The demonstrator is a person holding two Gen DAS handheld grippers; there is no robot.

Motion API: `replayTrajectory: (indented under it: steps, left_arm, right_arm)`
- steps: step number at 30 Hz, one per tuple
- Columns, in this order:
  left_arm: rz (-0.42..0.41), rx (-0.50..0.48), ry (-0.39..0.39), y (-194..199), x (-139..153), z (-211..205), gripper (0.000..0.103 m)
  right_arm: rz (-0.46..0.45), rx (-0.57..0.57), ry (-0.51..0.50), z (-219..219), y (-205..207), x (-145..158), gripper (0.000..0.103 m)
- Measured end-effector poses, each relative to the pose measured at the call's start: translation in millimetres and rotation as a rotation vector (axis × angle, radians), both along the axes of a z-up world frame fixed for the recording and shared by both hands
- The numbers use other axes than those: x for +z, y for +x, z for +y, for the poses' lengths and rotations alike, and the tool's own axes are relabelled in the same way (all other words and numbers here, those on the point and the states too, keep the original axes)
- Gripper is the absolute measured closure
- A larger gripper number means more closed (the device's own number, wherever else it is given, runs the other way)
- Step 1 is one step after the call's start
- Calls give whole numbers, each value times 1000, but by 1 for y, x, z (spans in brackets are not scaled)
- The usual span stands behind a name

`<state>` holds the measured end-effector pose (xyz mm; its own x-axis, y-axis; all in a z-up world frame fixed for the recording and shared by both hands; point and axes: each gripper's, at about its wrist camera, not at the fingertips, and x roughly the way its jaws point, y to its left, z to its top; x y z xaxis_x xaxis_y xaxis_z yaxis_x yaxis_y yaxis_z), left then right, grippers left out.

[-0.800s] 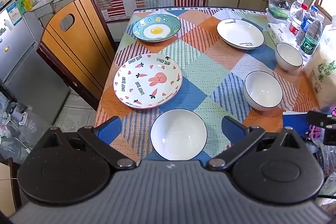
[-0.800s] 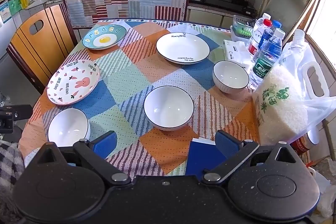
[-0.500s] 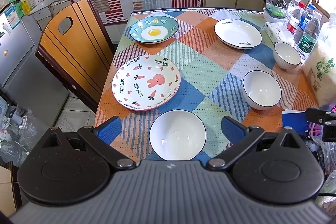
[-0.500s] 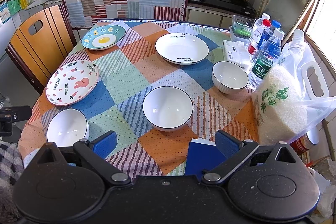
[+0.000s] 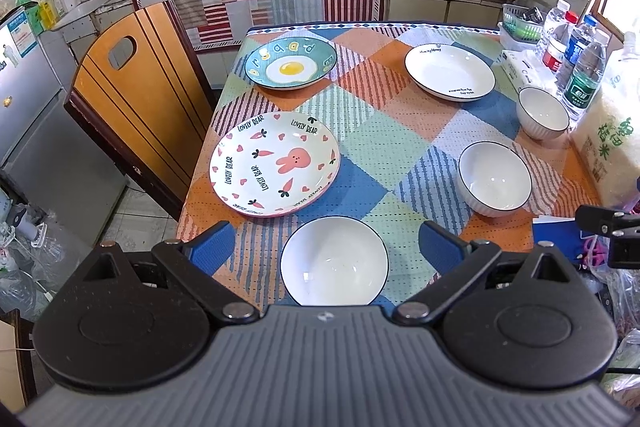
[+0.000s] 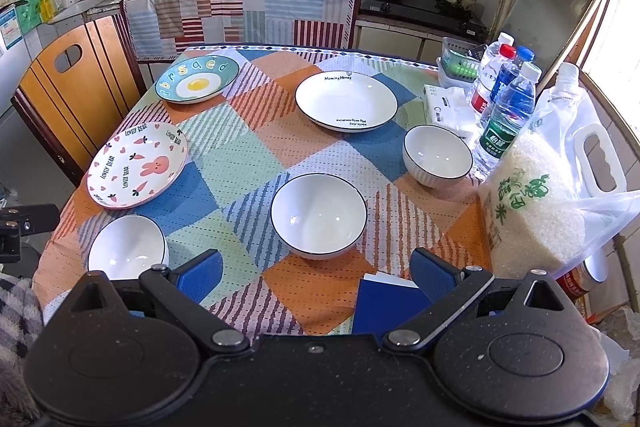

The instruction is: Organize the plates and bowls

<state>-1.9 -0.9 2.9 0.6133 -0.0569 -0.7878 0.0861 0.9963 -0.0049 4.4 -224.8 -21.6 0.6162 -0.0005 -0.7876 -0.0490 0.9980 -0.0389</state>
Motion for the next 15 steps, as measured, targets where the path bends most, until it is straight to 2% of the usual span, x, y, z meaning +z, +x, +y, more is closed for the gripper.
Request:
replayTrajectory:
  steps: [8,15]
  left_arm:
    - [16,13,80,10,-1,-2,3]
    - [14,-9,87,34,0,-14,3]
  right_arm:
    - [4,-12,12,-1,8,-3,2]
    - [-26,0,7,-4,30,3,2]
